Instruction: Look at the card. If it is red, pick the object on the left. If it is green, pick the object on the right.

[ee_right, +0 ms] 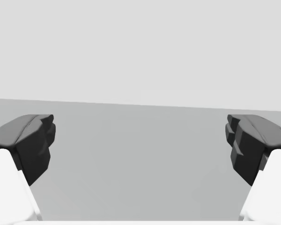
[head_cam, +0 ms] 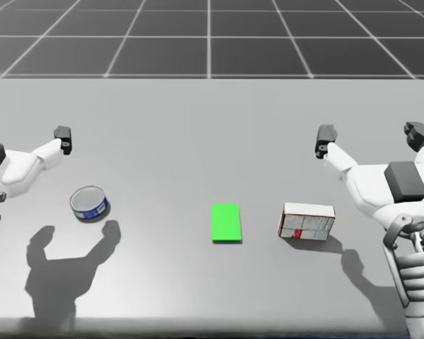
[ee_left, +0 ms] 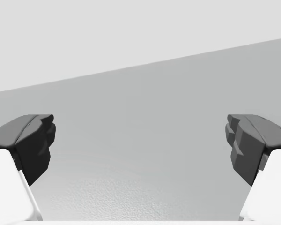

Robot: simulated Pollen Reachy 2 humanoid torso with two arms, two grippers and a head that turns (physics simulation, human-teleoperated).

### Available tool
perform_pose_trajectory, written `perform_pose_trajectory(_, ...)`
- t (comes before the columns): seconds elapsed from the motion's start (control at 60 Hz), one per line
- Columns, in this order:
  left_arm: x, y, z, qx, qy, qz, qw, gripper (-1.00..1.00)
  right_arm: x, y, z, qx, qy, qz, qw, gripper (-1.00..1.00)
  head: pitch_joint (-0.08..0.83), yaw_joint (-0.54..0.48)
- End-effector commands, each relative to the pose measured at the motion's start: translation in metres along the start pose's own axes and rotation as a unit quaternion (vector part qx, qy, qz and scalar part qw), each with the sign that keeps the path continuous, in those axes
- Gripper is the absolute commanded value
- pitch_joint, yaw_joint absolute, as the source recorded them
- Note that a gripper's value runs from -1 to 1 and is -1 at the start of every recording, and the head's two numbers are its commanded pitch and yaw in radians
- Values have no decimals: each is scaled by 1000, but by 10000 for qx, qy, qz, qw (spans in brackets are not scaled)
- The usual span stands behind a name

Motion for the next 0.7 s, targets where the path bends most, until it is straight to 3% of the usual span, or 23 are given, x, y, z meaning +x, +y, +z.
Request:
perform_pose_trajectory(0.017,1,1,0,5,-10,1,10000,-1000,-1,3,0,-18,24,-67,10000,-1000,643,-22)
perform_pose_trajectory(0.233,1,1,-1,0,-23,-21,10000,-1000,-2,1,-1,-31,25,-83,10000,-1000,739,-46)
perform_pose_trajectory(0.5,1,1,-1,-8,-27,-23,10000,-1000,-3,2,-1,0,29,-79,10000,-1000,734,-49)
perform_pose_trajectory(0.7,1,0,0,-25,-19,-26,10000,-1000,-3,3,-1,13,35,-62,10000,-1000,731,-144)
